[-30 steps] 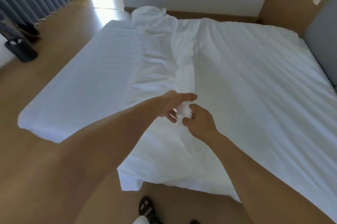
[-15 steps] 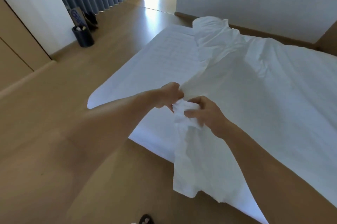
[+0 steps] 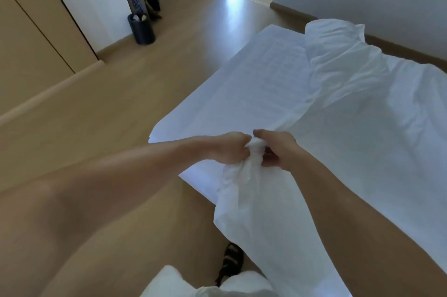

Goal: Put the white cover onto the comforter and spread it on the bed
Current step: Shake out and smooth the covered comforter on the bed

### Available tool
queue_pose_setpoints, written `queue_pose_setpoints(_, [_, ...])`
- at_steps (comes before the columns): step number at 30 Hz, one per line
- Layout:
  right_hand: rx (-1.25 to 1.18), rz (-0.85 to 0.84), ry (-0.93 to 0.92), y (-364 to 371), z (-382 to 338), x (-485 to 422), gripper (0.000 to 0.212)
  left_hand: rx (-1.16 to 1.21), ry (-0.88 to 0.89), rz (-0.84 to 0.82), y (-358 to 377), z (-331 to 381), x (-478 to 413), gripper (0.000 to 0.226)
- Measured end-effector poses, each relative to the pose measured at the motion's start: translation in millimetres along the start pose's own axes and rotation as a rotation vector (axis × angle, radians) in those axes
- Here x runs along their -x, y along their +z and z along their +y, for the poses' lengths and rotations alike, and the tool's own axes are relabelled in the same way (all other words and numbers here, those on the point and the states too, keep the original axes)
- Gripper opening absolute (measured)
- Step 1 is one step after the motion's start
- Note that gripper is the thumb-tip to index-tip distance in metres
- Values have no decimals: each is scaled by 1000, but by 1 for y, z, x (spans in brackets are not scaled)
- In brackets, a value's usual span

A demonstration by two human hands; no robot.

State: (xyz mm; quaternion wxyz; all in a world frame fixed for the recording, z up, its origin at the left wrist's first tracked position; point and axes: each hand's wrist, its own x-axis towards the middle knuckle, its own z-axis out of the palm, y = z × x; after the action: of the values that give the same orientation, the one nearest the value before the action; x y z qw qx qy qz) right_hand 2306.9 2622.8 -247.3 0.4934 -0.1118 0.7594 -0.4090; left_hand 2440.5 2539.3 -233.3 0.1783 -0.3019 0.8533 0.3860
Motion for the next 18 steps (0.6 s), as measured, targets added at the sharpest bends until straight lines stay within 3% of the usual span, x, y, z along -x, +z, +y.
queue_pose_setpoints(5, [39,103,-82,67,-31,-29,3,-3,49,-71,-42,-55,1,44])
queue_pose_setpoints(12, [32,232,-210,176,-60,-57,14,59,150,-113,-106,-152,2,37])
queue_pose_setpoints(18, [-25,200,-235,256,-81,-67,23,496,-28,-456,-171,-239,-15,35])
